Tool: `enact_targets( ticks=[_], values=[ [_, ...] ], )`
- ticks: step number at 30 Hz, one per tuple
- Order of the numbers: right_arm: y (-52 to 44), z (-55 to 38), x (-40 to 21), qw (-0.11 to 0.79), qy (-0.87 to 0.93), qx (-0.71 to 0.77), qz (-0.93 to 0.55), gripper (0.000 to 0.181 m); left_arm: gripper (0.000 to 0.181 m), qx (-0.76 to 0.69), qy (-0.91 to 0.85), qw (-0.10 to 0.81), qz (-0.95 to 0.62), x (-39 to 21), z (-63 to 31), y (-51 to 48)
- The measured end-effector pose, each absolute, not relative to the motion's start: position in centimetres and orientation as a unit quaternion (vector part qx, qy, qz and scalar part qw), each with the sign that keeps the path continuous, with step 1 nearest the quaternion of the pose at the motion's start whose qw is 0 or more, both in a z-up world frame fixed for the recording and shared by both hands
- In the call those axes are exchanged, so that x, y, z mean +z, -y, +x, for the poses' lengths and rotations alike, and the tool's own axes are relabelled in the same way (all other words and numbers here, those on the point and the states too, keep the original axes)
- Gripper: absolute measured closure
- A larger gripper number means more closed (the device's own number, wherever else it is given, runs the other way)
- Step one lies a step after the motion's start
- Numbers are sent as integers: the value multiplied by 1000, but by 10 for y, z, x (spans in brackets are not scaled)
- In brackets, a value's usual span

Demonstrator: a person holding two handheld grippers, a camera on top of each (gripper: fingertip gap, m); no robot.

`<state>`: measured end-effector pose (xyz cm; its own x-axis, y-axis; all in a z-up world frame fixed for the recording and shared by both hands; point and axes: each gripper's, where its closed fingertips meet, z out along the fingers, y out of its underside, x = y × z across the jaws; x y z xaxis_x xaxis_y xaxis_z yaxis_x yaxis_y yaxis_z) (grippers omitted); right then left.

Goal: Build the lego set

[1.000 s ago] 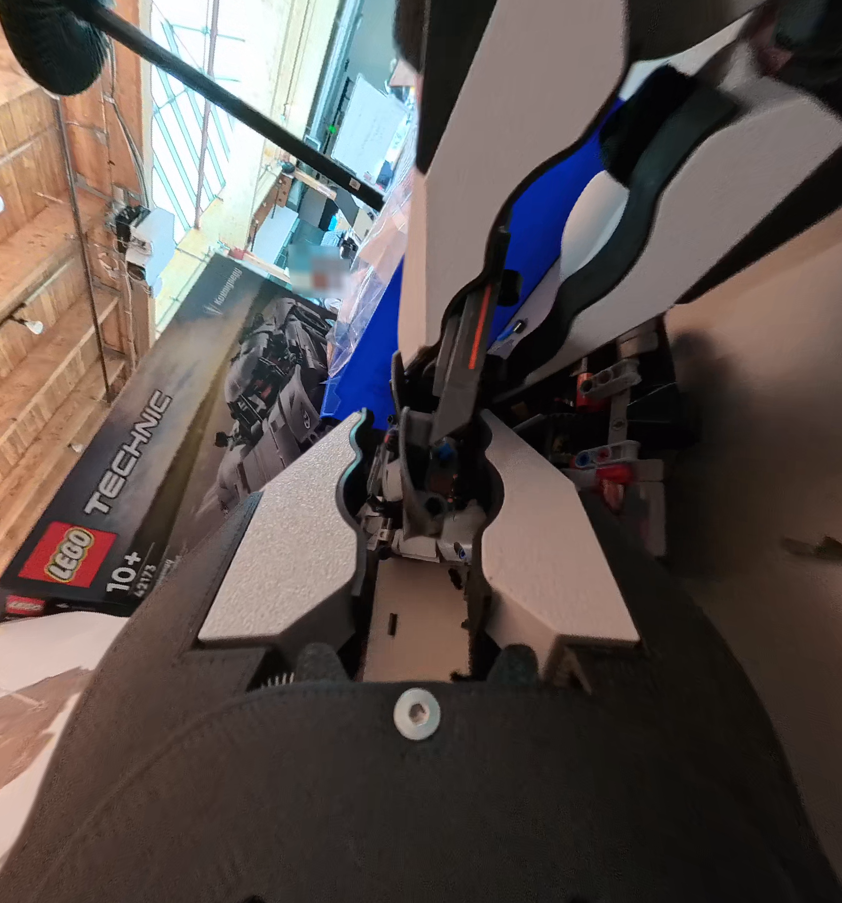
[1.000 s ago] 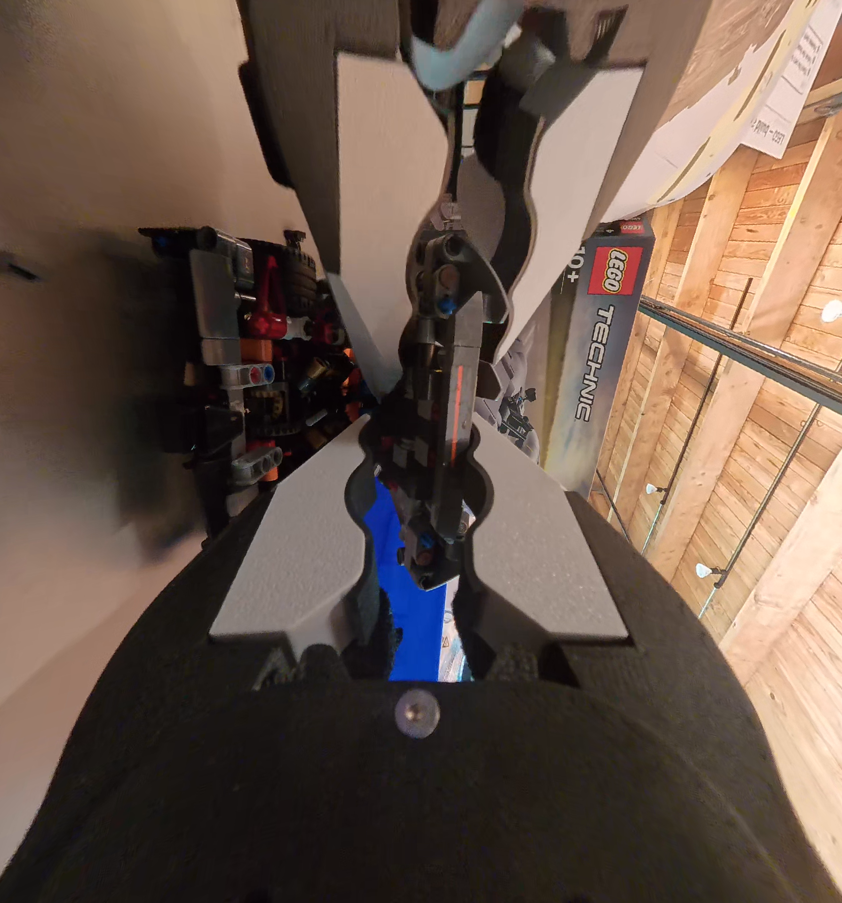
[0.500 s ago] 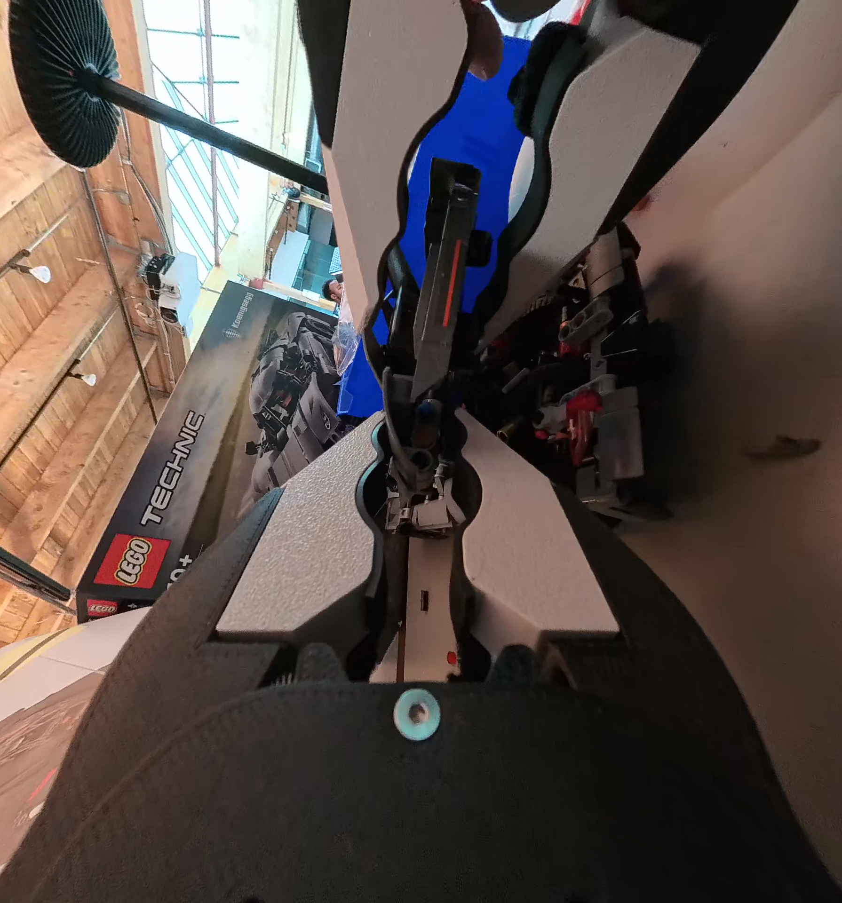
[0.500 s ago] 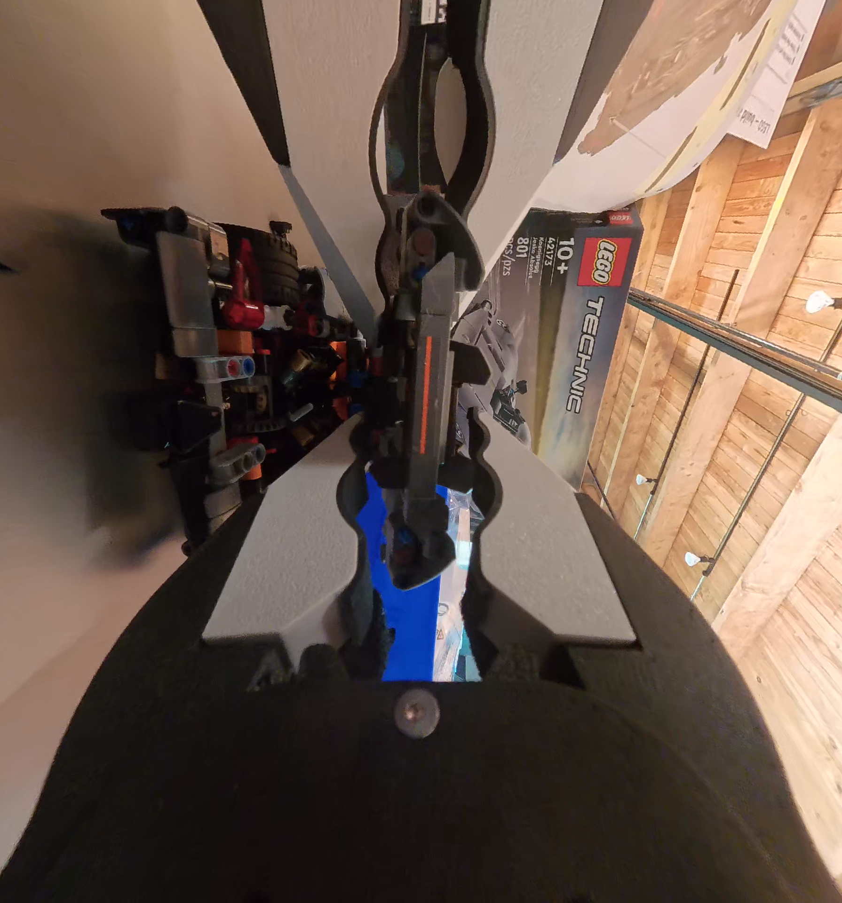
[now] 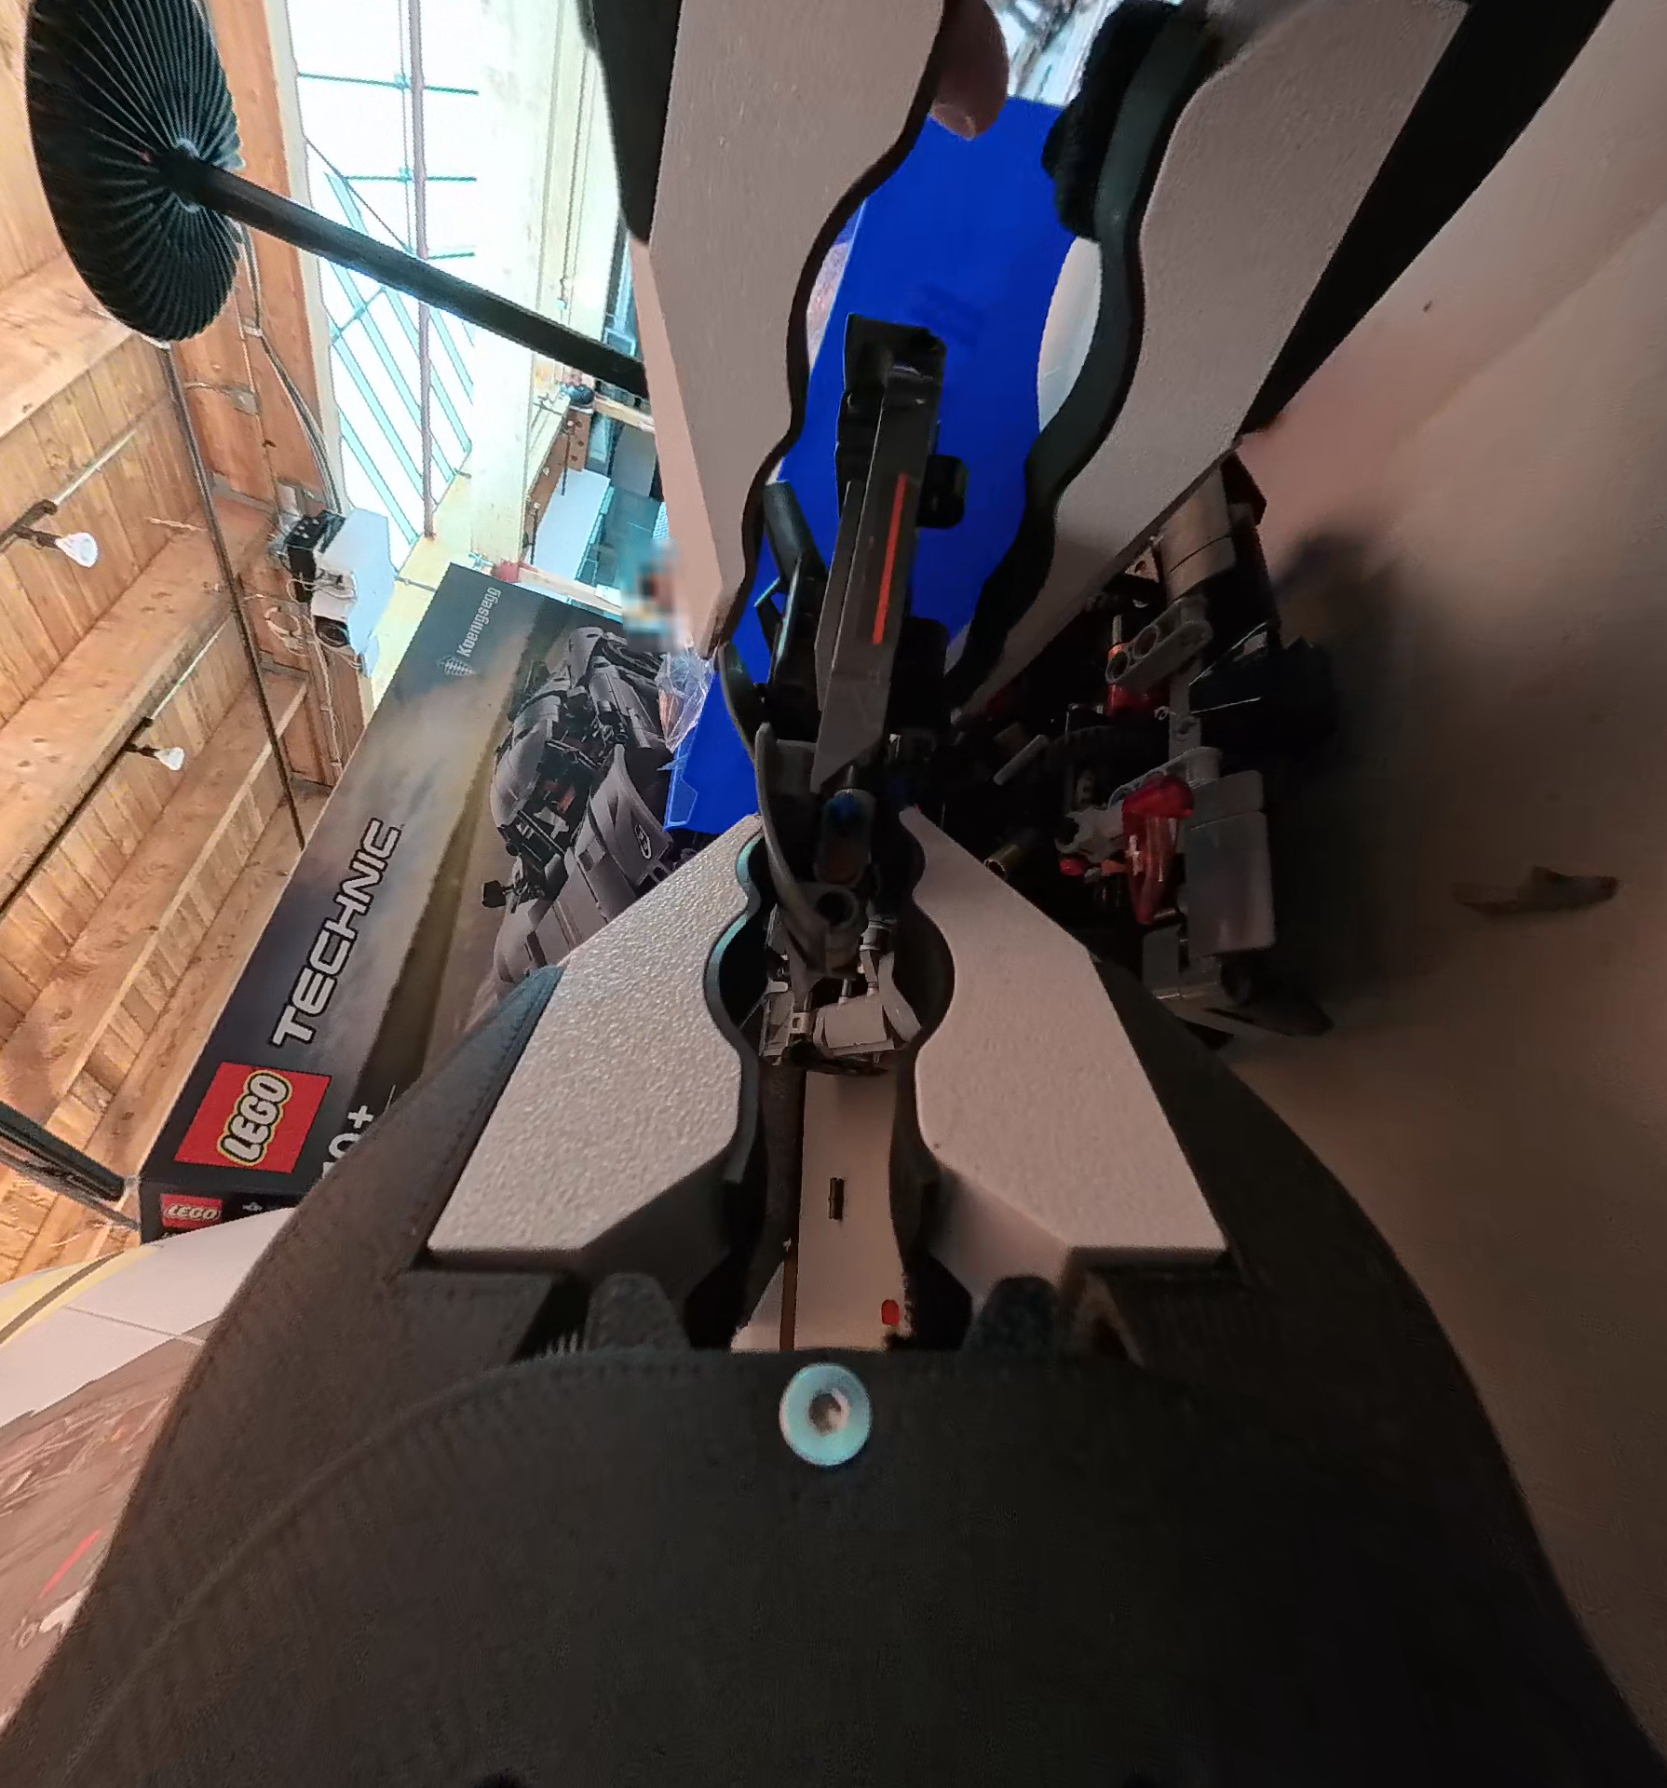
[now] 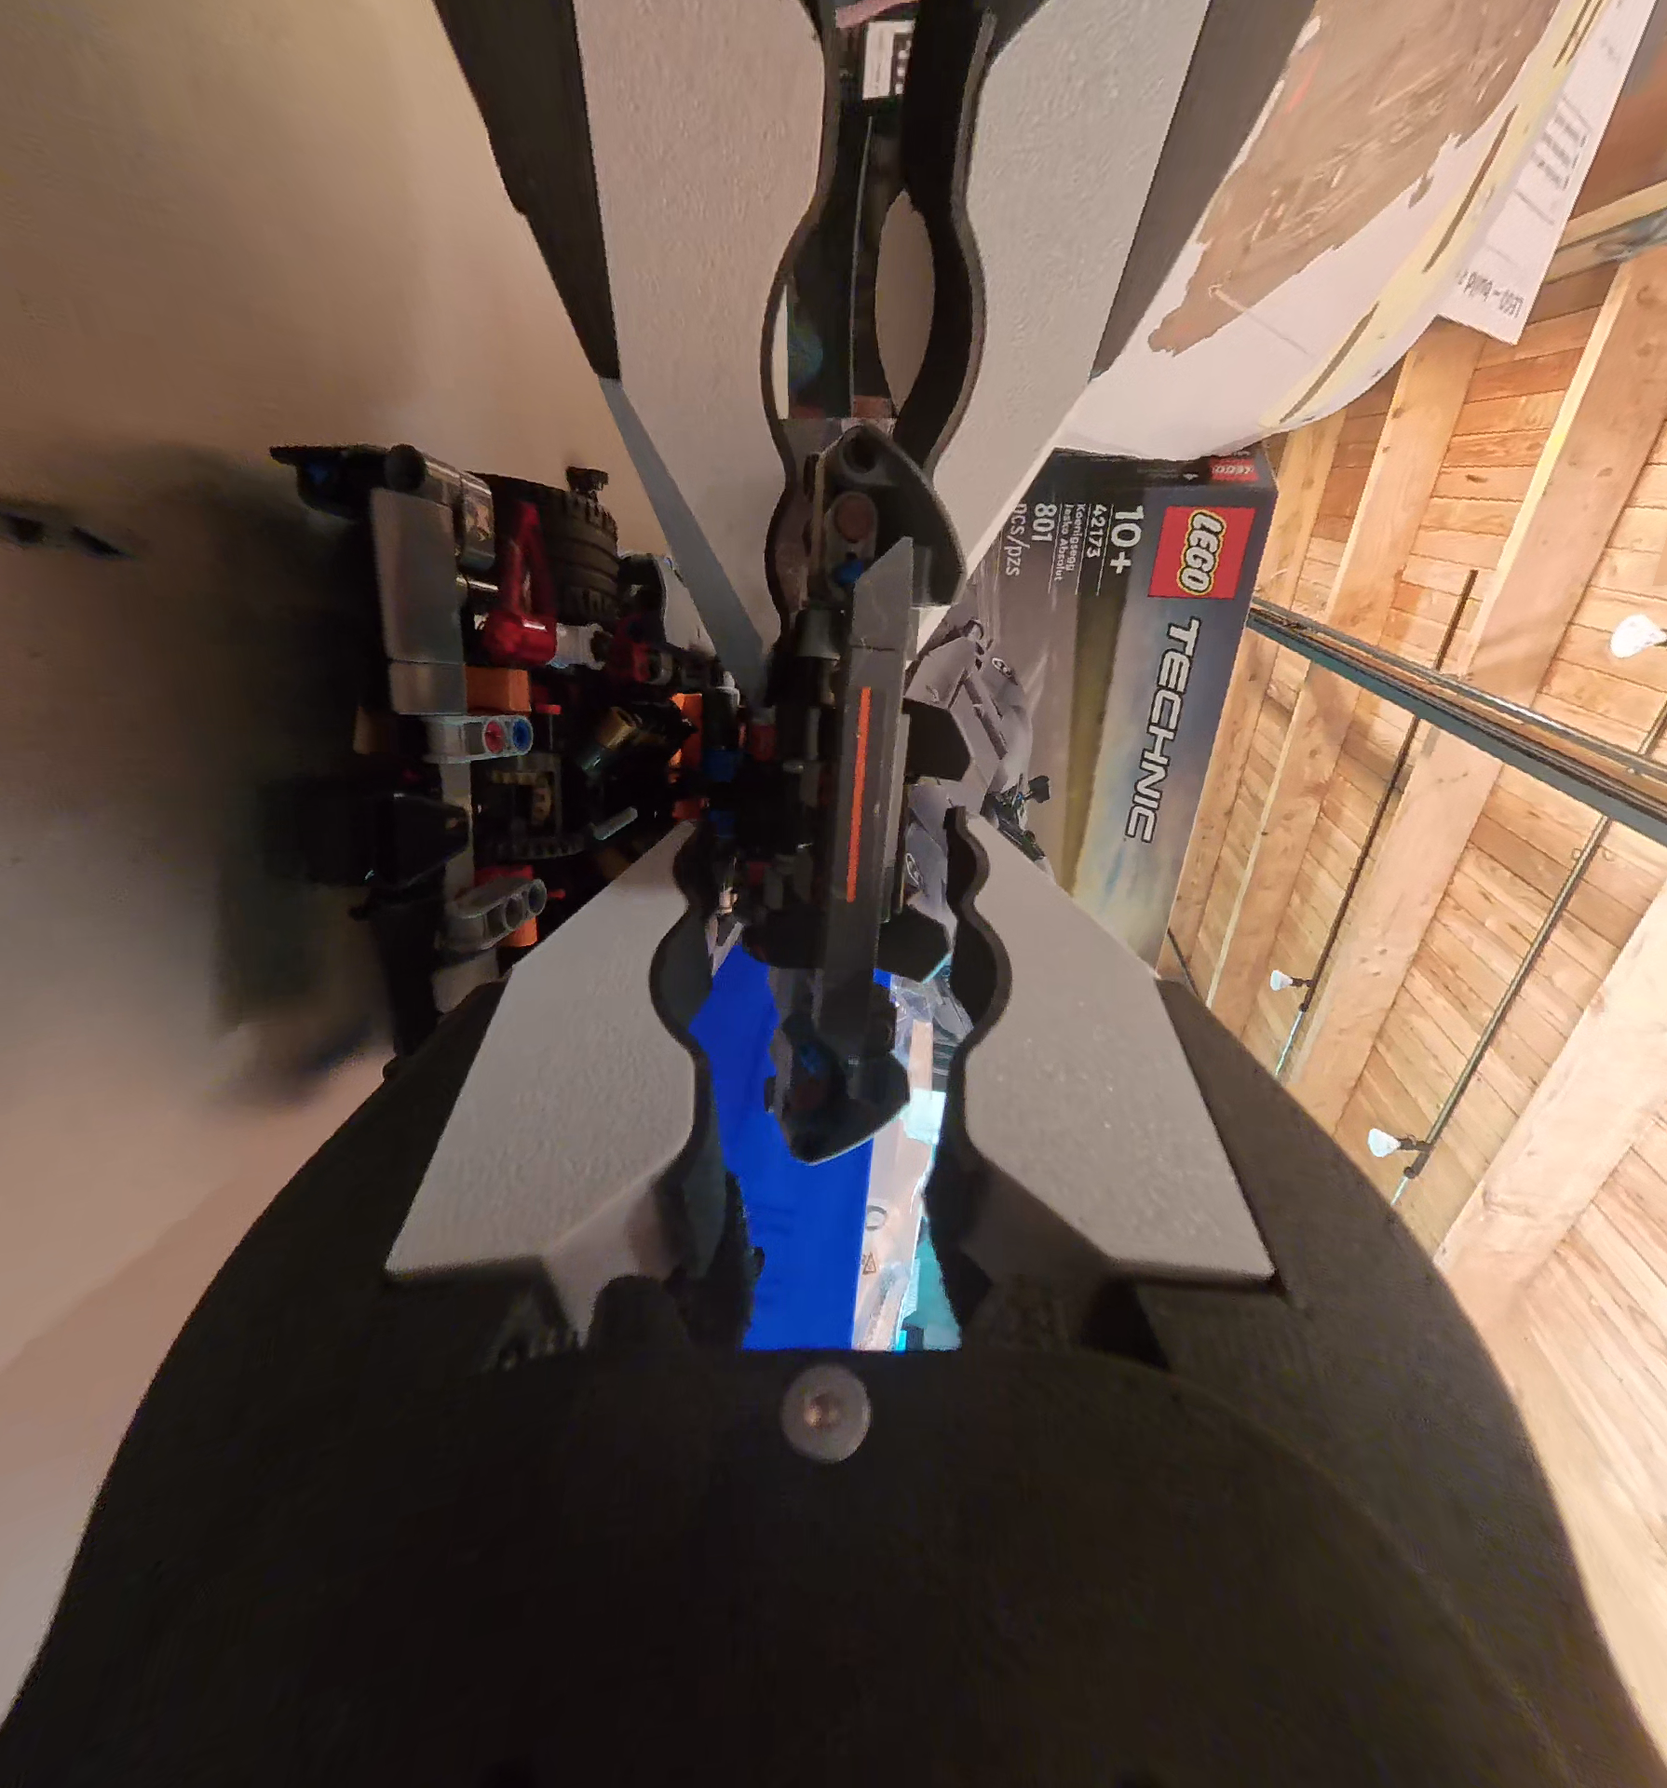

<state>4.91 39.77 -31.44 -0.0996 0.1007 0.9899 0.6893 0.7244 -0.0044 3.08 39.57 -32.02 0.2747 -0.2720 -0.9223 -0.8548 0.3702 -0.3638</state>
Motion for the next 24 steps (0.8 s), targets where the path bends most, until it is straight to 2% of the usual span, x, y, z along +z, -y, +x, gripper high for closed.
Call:
enact_targets(
  ticks=[3, 11, 13, 24],
  values=[
    [-393, 47, -314, 613, 702, -232, -278, 141, 163, 239, -559, 615, -501, -321, 33, -393],
    [-403, 52, -315, 605, 697, -241, -301, 141, 164, 238, -562, 618, -495, -320, 35, -391],
    [-403, 52, -317, 604, 697, -243, -300, 148, 163, 236, -562, 620, -494, -319, 36, -390],
    [-391, 57, -314, 602, 713, -213, -289, 141, 163, 236, -563, 620, -493, -320, 37, -390]
  ],
)
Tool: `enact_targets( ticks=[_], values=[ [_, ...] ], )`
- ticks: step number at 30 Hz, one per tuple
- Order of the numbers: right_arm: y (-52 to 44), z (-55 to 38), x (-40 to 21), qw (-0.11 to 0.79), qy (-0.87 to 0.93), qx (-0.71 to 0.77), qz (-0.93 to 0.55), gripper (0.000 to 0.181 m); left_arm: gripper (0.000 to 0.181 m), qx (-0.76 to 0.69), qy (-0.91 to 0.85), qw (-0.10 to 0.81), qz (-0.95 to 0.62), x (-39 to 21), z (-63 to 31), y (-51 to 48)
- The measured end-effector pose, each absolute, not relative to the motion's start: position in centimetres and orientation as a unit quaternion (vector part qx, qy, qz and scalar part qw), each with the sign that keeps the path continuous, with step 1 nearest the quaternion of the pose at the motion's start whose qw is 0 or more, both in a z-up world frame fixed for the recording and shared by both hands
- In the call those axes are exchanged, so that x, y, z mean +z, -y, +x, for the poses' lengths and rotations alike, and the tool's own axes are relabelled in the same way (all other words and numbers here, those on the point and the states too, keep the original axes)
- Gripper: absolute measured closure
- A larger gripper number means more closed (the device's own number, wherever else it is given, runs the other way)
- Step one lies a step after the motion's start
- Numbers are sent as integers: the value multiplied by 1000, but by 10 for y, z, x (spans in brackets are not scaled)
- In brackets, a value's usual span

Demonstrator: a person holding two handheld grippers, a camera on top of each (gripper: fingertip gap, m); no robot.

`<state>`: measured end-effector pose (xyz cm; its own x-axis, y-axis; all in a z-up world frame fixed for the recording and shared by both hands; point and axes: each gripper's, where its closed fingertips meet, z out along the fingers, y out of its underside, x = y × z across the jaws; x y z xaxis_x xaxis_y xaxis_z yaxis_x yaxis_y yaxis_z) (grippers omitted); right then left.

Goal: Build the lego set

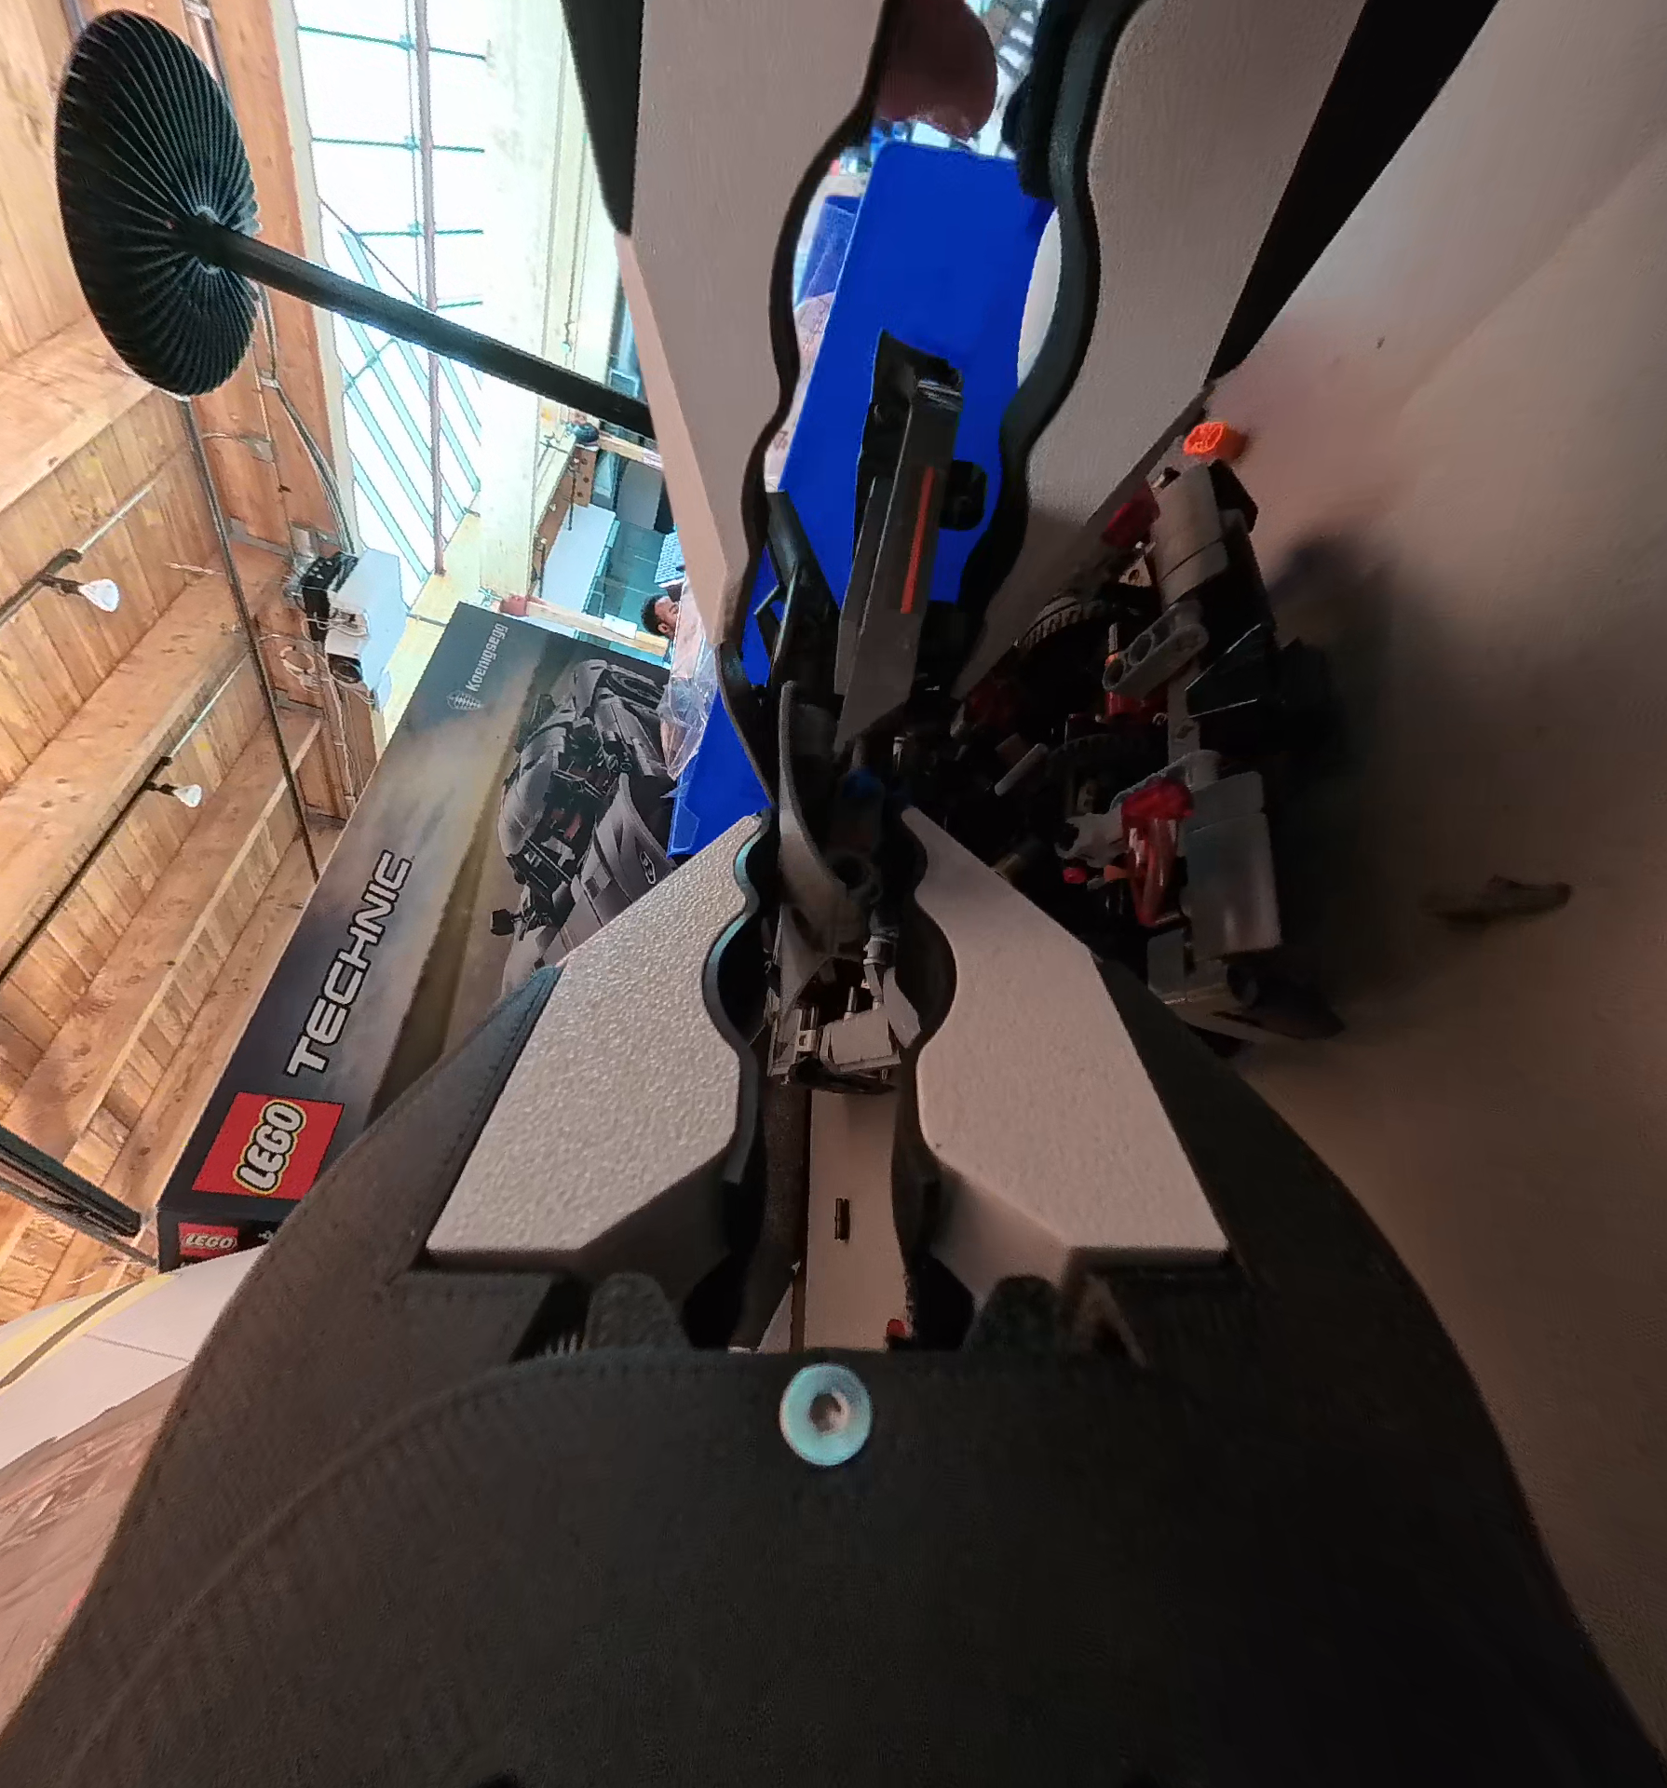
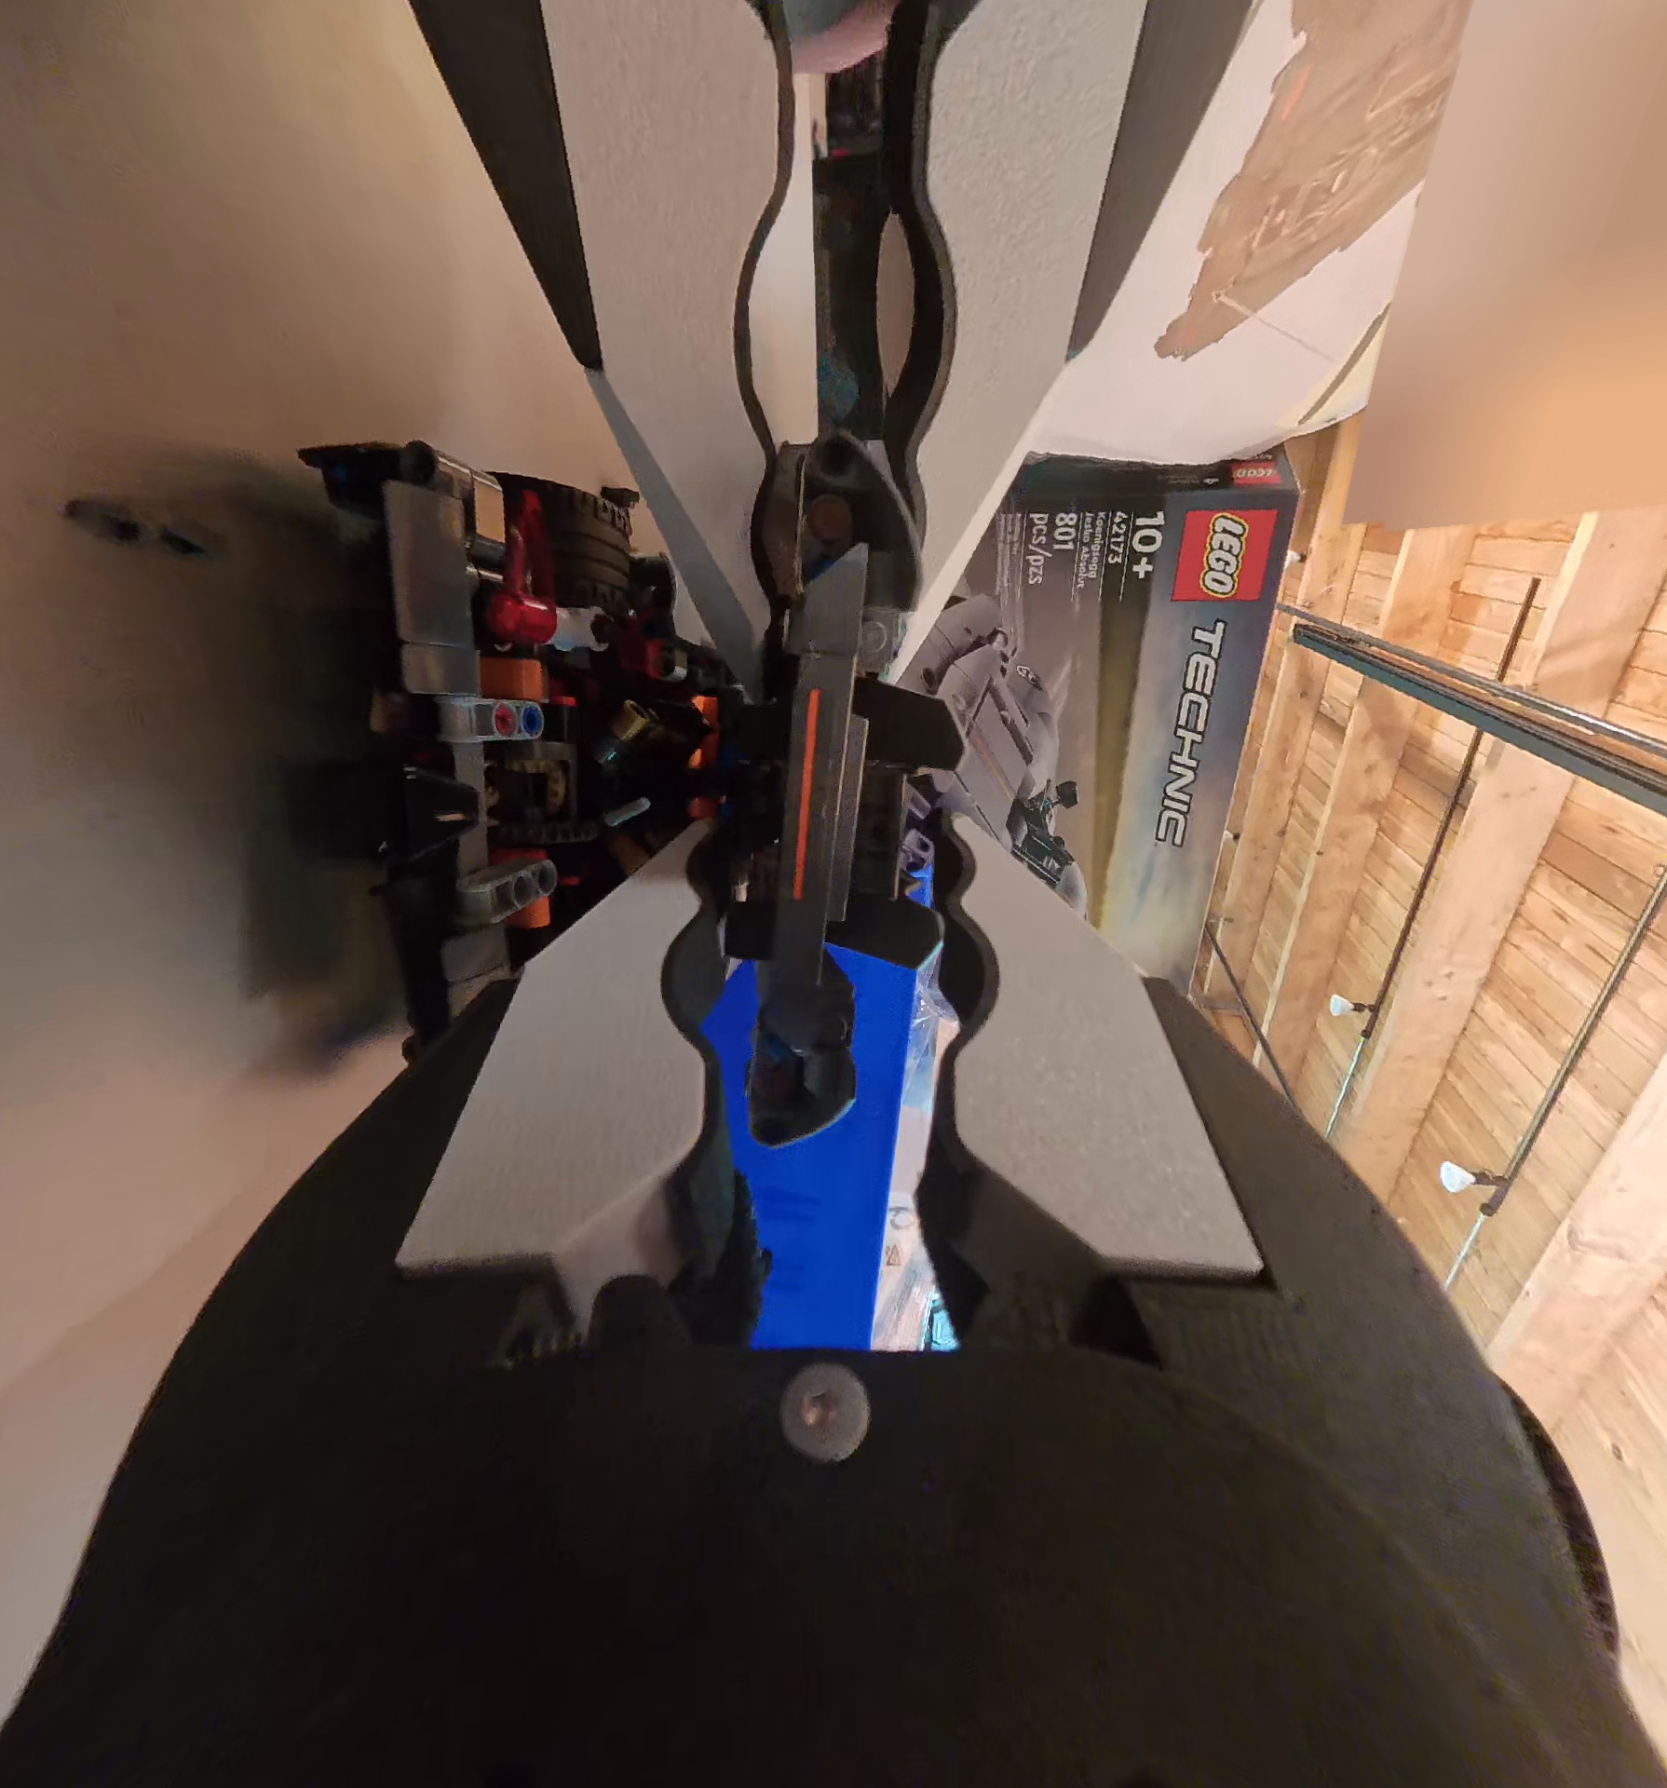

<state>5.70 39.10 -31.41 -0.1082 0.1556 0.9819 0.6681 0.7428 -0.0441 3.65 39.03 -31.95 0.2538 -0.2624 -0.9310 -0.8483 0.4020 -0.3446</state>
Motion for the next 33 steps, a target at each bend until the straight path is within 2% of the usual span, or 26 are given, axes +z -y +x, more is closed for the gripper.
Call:
enact_targets(
  ticks=[33],
  values=[
    [-405, 53, -314, 614, 685, -224, -321, 148, 164, 232, -566, 620, -490, -321, 38, -389]
  ],
)
